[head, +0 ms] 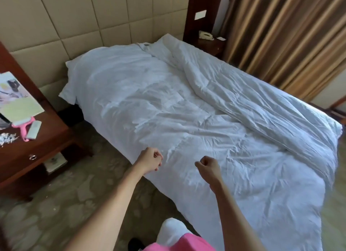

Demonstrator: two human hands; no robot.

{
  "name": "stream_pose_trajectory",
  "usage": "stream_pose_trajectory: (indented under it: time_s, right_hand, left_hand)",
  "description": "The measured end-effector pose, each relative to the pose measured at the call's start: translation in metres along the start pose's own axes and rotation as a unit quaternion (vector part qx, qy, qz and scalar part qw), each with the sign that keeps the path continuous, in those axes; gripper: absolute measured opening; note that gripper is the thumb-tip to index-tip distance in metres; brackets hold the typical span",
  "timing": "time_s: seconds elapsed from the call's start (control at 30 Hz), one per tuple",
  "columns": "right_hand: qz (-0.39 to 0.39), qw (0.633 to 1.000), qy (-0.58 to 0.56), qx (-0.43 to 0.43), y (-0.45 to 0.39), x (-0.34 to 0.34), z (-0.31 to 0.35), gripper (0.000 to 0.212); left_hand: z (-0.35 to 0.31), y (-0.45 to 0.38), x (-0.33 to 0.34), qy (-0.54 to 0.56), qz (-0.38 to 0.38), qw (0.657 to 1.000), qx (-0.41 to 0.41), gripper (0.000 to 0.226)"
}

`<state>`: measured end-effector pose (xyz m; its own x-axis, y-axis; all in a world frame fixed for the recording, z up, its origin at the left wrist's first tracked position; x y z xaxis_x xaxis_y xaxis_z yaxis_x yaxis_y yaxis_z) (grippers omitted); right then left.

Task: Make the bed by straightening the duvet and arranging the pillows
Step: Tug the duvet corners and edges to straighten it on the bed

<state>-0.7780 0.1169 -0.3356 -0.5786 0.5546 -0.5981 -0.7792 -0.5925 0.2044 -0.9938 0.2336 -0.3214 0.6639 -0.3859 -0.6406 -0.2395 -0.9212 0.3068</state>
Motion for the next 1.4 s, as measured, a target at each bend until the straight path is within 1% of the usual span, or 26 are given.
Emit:
stream_pose_trajectory:
  time_s: [0.13,0.2,0.3,0.4,0.5,0.57,0.6,0.67,0.73,0.77,0.87,0.93,1.03,1.13,1.2,1.3,1.4]
  right_hand:
    - [-0.063,0.996,-0.018,0.057,-0.024,0.010,0.001,0.036]
    - [-0.080,0.993,-0.021,0.079,-0.041,0.026,0.003,0.035]
    - [-0.100,0.987,-0.049,0.112,-0.073,0.063,0.017,0.033]
    - [-0.111,0.982,-0.069,0.138,-0.117,0.123,0.049,0.031]
    - [-0.062,0.983,-0.097,0.142,-0.159,0.202,0.109,0.032]
    - [-0.009,0.991,-0.091,0.097,-0.182,0.252,0.169,0.031]
    - [0.011,0.994,-0.088,0.066,-0.185,0.262,0.190,0.030]
    - [0.053,0.995,-0.087,0.019,-0.224,0.316,0.265,0.030]
    - [0.047,0.995,-0.085,-0.010,-0.233,0.317,0.293,0.028]
    - [0.042,0.995,-0.087,-0.011,-0.245,0.325,0.305,0.028]
    - [0.028,0.995,-0.080,0.043,-0.279,0.349,0.300,0.029]
    - [0.006,0.995,-0.061,0.077,-0.292,0.357,0.292,0.026]
    - [-0.028,0.991,-0.050,0.123,-0.310,0.368,0.281,0.025]
    - [-0.088,0.982,-0.059,0.156,-0.330,0.369,0.289,0.032]
    - [-0.150,0.968,-0.082,0.182,-0.341,0.366,0.299,0.036]
    - [-0.243,0.938,-0.112,0.222,-0.340,0.366,0.313,0.036]
    - [-0.295,0.913,-0.129,0.251,-0.324,0.382,0.330,0.036]
  left_hand:
    - [-0.008,-0.047,0.003,-0.013,0.069,0.997,0.024,0.016]
    - [-0.008,-0.075,0.002,-0.026,0.096,0.995,0.030,0.017]
    - [-0.005,-0.128,-0.010,-0.033,0.112,0.993,0.031,0.019]
    - [0.000,-0.194,-0.042,-0.043,0.110,0.993,0.023,0.018]
    - [0.002,-0.264,-0.100,-0.051,0.072,0.996,0.011,0.017]
    - [0.004,-0.309,-0.145,-0.048,0.033,0.998,-0.001,0.016]
    - [0.004,-0.317,-0.158,-0.047,0.020,0.999,-0.005,0.017]
    - [0.011,-0.382,-0.213,-0.052,-0.025,0.998,-0.027,0.017]
    - [0.015,-0.397,-0.231,-0.049,-0.046,0.997,-0.038,0.018]
    - [0.016,-0.412,-0.240,-0.046,-0.047,0.997,-0.043,0.018]
    - [0.026,-0.456,-0.238,-0.056,-0.010,0.997,-0.050,0.018]
    - [0.027,-0.486,-0.231,-0.054,0.023,0.997,-0.045,0.018]
    - [0.017,-0.534,-0.216,-0.063,0.082,0.995,-0.010,0.020]
    - [-0.005,-0.585,-0.201,-0.065,0.132,0.988,0.043,0.020]
    - [-0.025,-0.618,-0.194,-0.071,0.167,0.980,0.085,0.021]
    - [-0.048,-0.655,-0.189,-0.081,0.224,0.962,0.136,0.021]
    - [-0.064,-0.683,-0.192,-0.105,0.276,0.937,0.184,0.021]
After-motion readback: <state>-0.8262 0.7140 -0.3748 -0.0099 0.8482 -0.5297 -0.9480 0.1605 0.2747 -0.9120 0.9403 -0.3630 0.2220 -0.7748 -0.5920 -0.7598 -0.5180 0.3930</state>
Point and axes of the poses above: each hand's wrist, its own y-axis away from the middle knuckle, its own x-axis out of the palm, z = x × y, the point moved 7 cm from there along -y, towards the middle knuckle, and after that the axes turned 14 degrees about -z, right-handed, at the moved point
